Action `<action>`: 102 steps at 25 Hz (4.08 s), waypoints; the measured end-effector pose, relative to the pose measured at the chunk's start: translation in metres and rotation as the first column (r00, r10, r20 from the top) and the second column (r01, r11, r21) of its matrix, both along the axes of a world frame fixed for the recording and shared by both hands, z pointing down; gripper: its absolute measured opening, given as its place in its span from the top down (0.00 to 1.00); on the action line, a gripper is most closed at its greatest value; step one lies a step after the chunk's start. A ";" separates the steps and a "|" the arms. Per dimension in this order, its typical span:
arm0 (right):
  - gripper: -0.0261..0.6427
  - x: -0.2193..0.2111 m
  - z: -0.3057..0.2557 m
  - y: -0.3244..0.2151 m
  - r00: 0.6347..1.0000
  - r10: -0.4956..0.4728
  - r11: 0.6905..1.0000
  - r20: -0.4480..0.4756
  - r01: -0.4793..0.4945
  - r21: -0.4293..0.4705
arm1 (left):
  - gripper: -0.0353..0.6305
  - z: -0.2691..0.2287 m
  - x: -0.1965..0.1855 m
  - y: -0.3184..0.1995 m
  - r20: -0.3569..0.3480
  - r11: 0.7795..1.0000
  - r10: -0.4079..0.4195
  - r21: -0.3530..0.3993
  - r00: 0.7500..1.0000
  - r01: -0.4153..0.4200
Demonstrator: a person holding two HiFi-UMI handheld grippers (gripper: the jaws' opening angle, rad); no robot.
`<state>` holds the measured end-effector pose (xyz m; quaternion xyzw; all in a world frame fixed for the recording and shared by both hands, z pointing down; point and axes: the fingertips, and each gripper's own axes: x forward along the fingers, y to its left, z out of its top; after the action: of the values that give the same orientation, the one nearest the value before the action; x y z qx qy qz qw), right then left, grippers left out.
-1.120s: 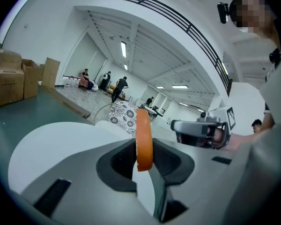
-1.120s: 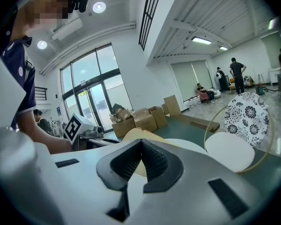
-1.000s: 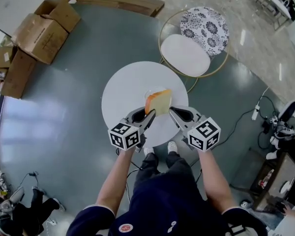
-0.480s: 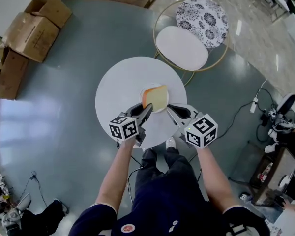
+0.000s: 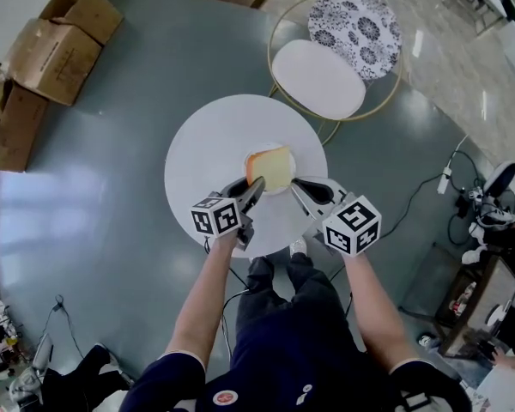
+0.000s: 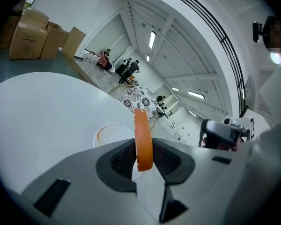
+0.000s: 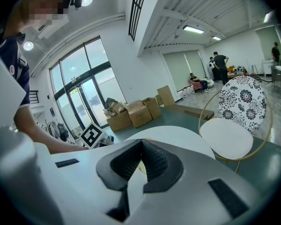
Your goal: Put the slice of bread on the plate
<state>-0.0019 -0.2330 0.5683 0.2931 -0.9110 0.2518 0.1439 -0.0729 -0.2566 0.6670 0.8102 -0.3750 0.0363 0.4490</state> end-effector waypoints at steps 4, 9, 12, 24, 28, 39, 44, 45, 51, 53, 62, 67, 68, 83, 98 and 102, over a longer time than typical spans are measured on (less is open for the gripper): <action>0.95 -0.003 0.000 0.003 1.000 -0.006 1.000 0.006 0.006 -0.005 | 0.80 0.011 -0.008 0.000 0.039 0.999 -0.024 -0.028 0.999 0.025; 0.95 -0.005 0.000 0.002 1.000 -0.007 1.000 0.008 0.007 -0.006 | 0.80 0.021 -0.015 -0.002 0.069 0.998 -0.045 -0.044 0.997 0.048; 0.95 -0.006 0.000 0.004 1.000 -0.008 1.000 0.009 0.008 -0.008 | 0.79 0.026 -0.018 -0.002 0.088 0.997 -0.060 -0.050 0.994 0.065; 0.95 -0.011 0.004 0.010 1.000 -0.010 1.000 0.011 0.010 -0.017 | 0.74 0.044 -0.031 -0.003 0.119 0.991 -0.106 -0.062 0.987 0.114; 0.95 -0.011 0.005 0.011 1.000 -0.009 1.000 0.011 0.010 -0.017 | 0.71 0.049 -0.033 -0.002 0.132 0.990 -0.117 -0.059 0.984 0.126; 0.95 -0.017 0.003 0.014 1.000 -0.012 1.000 0.017 0.012 -0.016 | 0.67 0.059 -0.043 -0.002 0.273 0.986 -0.130 -0.063 0.953 0.153; 0.95 -0.015 0.001 0.015 1.000 -0.010 1.000 0.015 0.010 -0.010 | 0.66 0.059 -0.047 -0.006 0.363 0.987 -0.132 -0.042 0.922 0.158; 0.95 -0.014 0.000 0.015 1.000 -0.010 1.000 0.014 0.010 -0.007 | 0.66 0.057 -0.049 -0.006 0.385 0.986 -0.137 -0.033 0.913 0.162; 0.95 -0.011 -0.013 0.019 1.000 -0.008 1.000 0.020 0.007 0.019 | 0.66 0.014 -0.053 -0.006 0.411 0.984 -0.166 0.122 0.896 0.127; 0.95 -0.010 -0.019 0.019 1.000 -0.008 0.999 0.026 0.007 0.031 | 0.67 -0.007 -0.047 -0.004 0.407 0.979 -0.156 0.187 0.900 0.085; 0.95 -0.014 -0.055 0.025 0.998 -0.015 0.995 0.056 0.009 0.096 | 0.78 -0.089 -0.025 0.017 0.373 0.939 -0.130 0.344 0.919 -0.006; 0.95 -0.011 -0.077 0.031 0.997 -0.018 0.991 0.072 0.008 0.136 | 0.86 -0.127 -0.014 0.032 0.347 0.913 -0.117 0.407 0.931 -0.037; 0.95 -0.011 -0.082 0.033 0.997 -0.019 0.990 0.074 0.009 0.144 | 0.88 -0.134 -0.012 0.035 0.341 0.907 -0.115 0.419 0.933 -0.041; 0.95 -0.013 -0.138 0.056 0.993 -0.070 0.960 0.100 0.040 0.277 | 0.94 -0.233 0.010 0.076 0.238 0.831 -0.073 0.551 0.969 -0.073; 0.95 -0.008 -0.186 0.064 0.987 -0.101 0.916 0.128 0.042 0.398 | 0.94 -0.284 0.030 0.091 0.198 0.775 -0.031 0.624 0.980 -0.101; 0.95 -0.008 -0.190 0.063 0.986 -0.102 0.914 0.130 0.042 0.403 | 0.94 -0.288 0.033 0.092 0.200 0.772 -0.027 0.627 0.979 -0.107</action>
<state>-0.0096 -0.1695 0.3784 0.2630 -0.9615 0.0763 0.0223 -0.0399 -0.1648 0.3794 0.9141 -0.3905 -0.0026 0.1092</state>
